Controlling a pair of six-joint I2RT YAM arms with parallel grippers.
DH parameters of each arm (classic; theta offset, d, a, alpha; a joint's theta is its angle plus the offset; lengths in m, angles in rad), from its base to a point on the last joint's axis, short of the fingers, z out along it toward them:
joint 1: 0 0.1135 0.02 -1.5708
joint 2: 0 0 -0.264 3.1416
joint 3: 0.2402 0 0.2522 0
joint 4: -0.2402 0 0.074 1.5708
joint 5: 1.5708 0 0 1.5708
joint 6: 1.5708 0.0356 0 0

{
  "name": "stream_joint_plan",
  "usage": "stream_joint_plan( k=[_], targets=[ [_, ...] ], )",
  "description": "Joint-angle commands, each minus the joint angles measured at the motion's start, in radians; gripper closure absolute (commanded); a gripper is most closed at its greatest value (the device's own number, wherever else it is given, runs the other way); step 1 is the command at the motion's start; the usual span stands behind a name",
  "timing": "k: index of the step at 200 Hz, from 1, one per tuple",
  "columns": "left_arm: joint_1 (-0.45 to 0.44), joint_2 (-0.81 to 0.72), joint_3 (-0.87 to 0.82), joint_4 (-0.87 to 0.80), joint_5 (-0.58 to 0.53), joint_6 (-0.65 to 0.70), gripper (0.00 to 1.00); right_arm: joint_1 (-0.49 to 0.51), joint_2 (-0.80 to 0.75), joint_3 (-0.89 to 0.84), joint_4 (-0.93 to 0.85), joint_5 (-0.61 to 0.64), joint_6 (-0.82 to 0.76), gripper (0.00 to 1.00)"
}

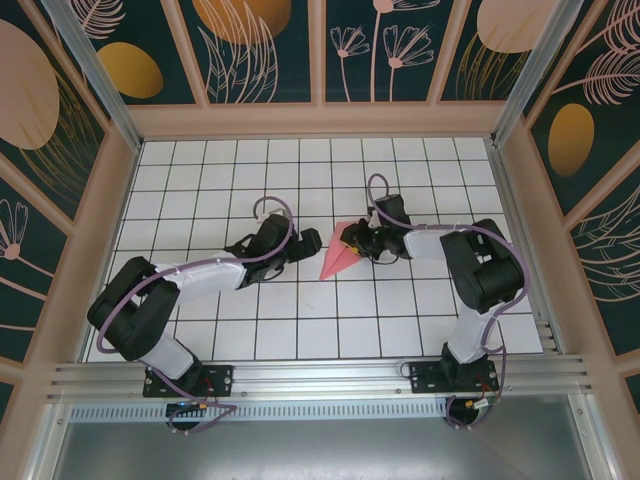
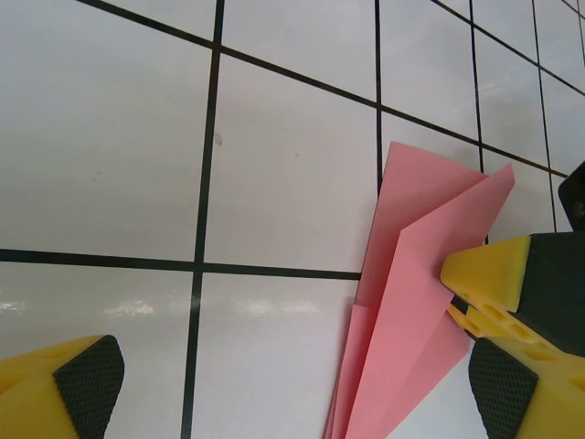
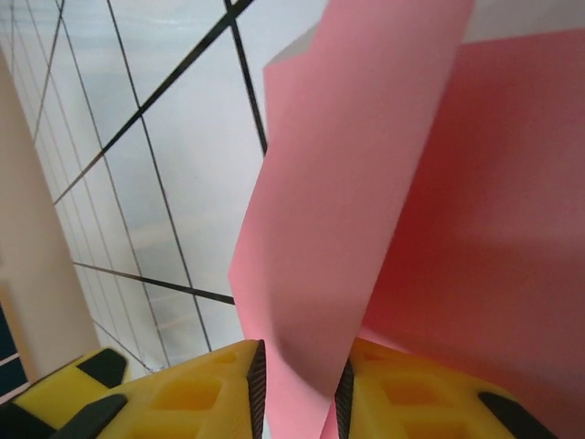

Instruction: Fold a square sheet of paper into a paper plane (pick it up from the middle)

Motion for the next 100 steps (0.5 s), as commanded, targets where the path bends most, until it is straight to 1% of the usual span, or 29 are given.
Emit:
stream_joint_plan(
  k=[1, 30, 44, 59, 78, 100],
  targets=[
    [0.019, -0.004, -0.014, 0.055, 0.08, -0.035, 0.02, 0.014, 0.002, -0.039, 0.112, -0.025, 0.038, 0.79],
    [0.039, -0.012, -0.042, 0.115, 0.153, -0.048, 0.01, 0.013, -0.032, -0.108, 0.26, -0.027, 0.084, 0.94],
    [0.049, -0.023, -0.054, 0.139, 0.193, -0.048, 0.01, 0.01, -0.059, -0.126, 0.317, -0.046, 0.092, 0.97],
    [0.06, -0.04, -0.072, 0.172, 0.248, -0.048, 0.02, 0.001, -0.094, -0.13, 0.373, -0.099, 0.094, 0.98],
    [0.073, -0.067, -0.097, 0.232, 0.328, -0.054, 0.02, -0.015, -0.126, -0.121, 0.426, -0.195, 0.1, 0.98],
    [0.083, -0.093, -0.129, 0.325, 0.408, -0.095, 0.02, -0.027, -0.146, -0.098, 0.439, -0.276, 0.119, 0.98]
  ],
)
